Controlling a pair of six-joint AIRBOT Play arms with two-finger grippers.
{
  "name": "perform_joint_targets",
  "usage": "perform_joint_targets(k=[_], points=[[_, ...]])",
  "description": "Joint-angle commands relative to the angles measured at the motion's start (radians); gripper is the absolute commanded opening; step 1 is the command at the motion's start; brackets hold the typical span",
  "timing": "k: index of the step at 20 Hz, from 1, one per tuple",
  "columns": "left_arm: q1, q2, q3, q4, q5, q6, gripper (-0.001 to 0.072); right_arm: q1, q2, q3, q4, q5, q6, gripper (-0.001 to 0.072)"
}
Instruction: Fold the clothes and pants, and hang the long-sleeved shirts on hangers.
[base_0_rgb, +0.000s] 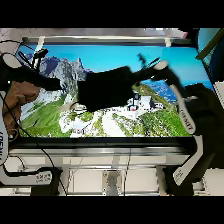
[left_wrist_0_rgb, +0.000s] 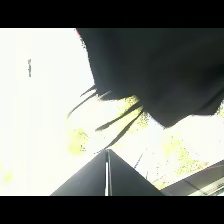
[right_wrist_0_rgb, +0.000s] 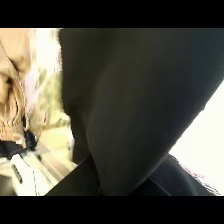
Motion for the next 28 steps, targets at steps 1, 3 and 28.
perform_joint_targets(k=[1,3,28], points=[[0.001,0.000,0.000,0.000,0.005,0.000,0.0018,-0.214,0.059,0.160,-0.100,0.235,0.081,0.0008],[0.001,0.000,0.000,0.000,0.008,0.000,0.0018,-0.354,0.104,0.223,-0.126,0.312,0.122,0.0007],[0.000,0.000,0.000,0.000,0.008,-0.034,0.0018,-1.300,0.677,-0.572,-0.955,0.582,0.096,0.0133]])
